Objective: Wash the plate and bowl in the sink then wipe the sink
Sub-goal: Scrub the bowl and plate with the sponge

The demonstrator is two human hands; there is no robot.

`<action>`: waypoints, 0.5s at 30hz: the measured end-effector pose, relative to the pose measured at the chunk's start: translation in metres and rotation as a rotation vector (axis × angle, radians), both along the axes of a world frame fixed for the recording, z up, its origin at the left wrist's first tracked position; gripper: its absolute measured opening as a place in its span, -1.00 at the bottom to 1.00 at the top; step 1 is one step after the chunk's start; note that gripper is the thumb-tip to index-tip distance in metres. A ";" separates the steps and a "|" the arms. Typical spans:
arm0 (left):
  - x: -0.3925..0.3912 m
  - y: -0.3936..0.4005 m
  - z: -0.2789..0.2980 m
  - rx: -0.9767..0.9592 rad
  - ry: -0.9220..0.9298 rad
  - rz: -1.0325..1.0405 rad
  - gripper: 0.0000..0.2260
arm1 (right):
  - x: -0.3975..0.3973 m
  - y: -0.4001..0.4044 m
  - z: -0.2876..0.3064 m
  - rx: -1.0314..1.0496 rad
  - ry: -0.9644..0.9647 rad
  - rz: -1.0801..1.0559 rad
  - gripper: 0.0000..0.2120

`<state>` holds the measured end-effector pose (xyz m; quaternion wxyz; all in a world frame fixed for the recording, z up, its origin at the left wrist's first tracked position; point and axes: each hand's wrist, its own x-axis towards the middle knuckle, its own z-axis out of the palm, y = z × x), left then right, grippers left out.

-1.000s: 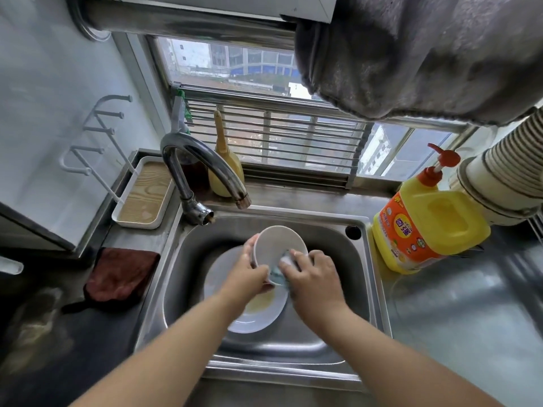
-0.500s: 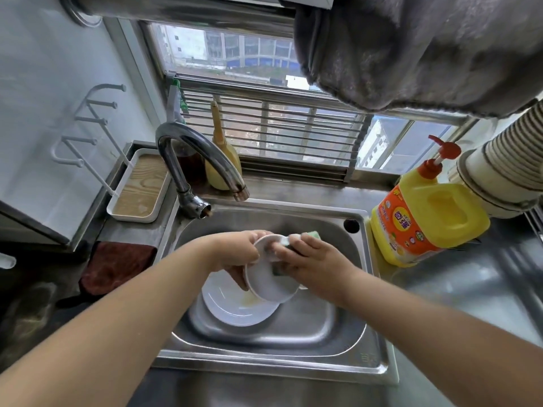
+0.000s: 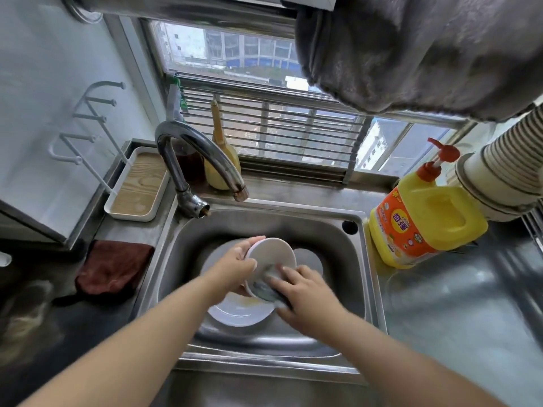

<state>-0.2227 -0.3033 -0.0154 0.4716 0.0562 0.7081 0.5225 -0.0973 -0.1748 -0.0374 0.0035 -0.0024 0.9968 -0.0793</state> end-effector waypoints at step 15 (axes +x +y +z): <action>0.022 0.017 0.011 0.211 -0.181 0.337 -0.45 | -0.018 0.003 0.012 0.360 0.177 -0.154 -0.60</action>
